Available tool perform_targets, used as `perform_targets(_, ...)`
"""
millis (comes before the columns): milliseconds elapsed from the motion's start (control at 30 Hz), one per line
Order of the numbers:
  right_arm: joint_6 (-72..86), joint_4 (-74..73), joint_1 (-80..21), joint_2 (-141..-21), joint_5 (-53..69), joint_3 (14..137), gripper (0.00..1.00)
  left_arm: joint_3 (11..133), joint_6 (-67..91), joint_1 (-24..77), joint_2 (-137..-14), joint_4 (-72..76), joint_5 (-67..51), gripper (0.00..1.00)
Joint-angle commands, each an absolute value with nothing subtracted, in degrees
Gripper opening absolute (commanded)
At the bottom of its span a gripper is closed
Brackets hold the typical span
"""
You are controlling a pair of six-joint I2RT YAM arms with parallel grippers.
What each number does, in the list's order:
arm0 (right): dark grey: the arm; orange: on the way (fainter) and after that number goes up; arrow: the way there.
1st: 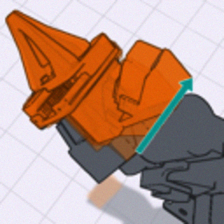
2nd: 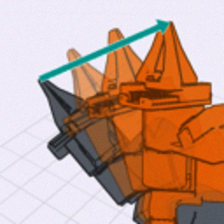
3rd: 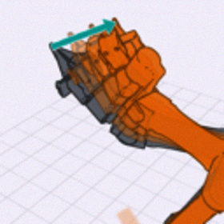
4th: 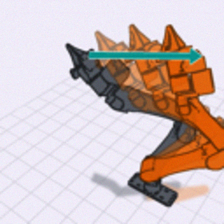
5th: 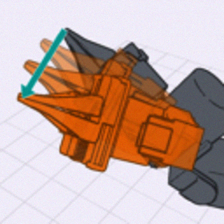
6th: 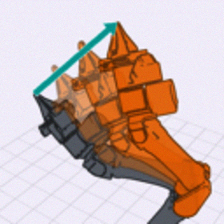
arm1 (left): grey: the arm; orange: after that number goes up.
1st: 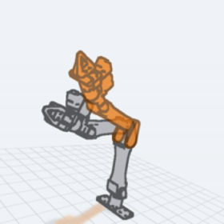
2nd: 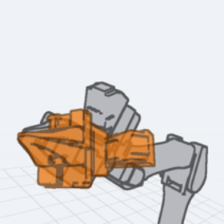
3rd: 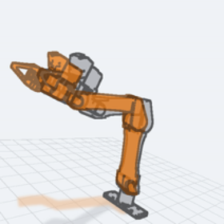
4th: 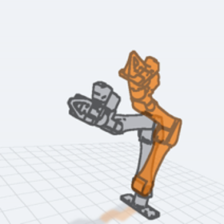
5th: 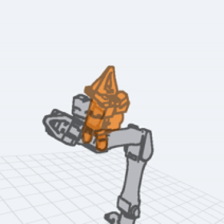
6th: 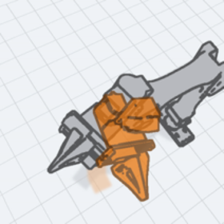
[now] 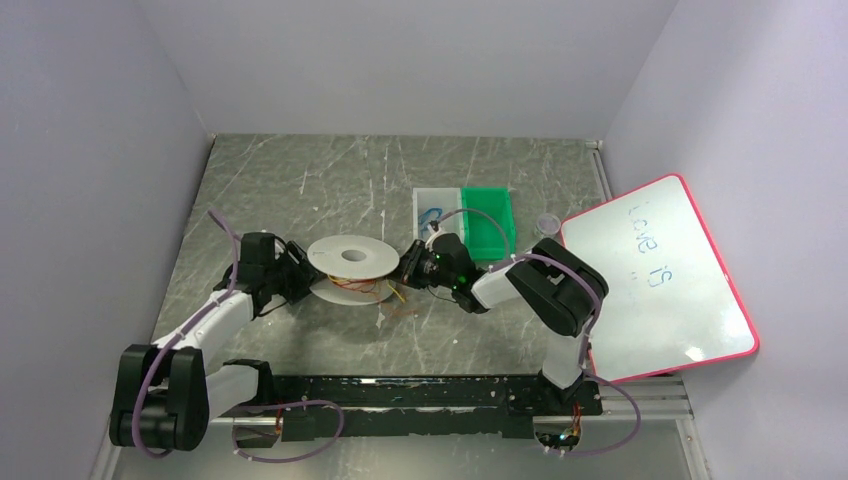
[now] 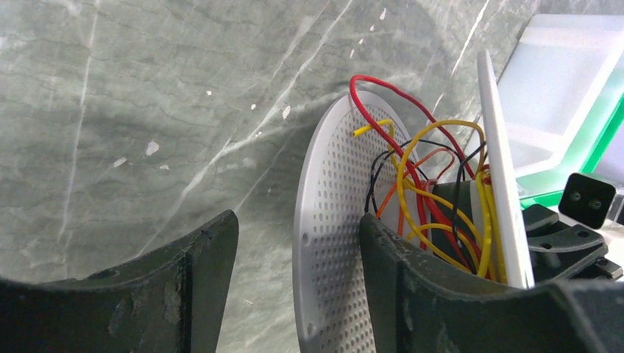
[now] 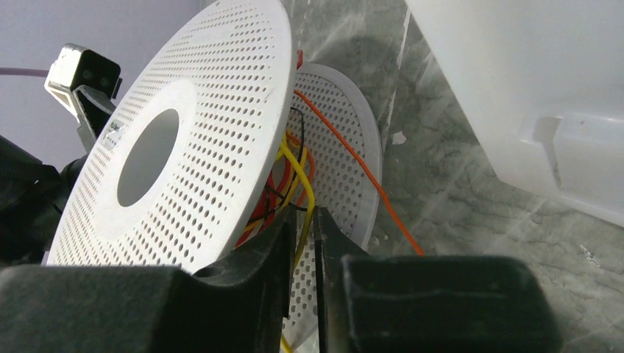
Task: Wrap the cables
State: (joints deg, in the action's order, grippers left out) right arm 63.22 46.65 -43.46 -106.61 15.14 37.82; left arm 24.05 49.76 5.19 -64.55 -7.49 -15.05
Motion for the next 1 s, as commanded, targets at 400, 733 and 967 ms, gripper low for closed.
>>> perform_targets(400, 62.42, 47.0, -43.8, -99.59, 12.61, 33.91, 0.25, 25.12, 48.84, 4.13, -60.88, -10.56, -18.84, 0.66)
perform_targets(733, 61.96, 46.3, -43.79, -96.0, 11.72, 30.47, 0.25, 25.8, 48.87, 4.13, -59.26, -12.0, -18.31, 0.65)
perform_targets(967, 59.9, 42.88, -43.79, -92.66, 10.37, 29.44, 0.25, 27.46, 47.82, 4.13, -58.63, -13.88, -17.51, 0.65)
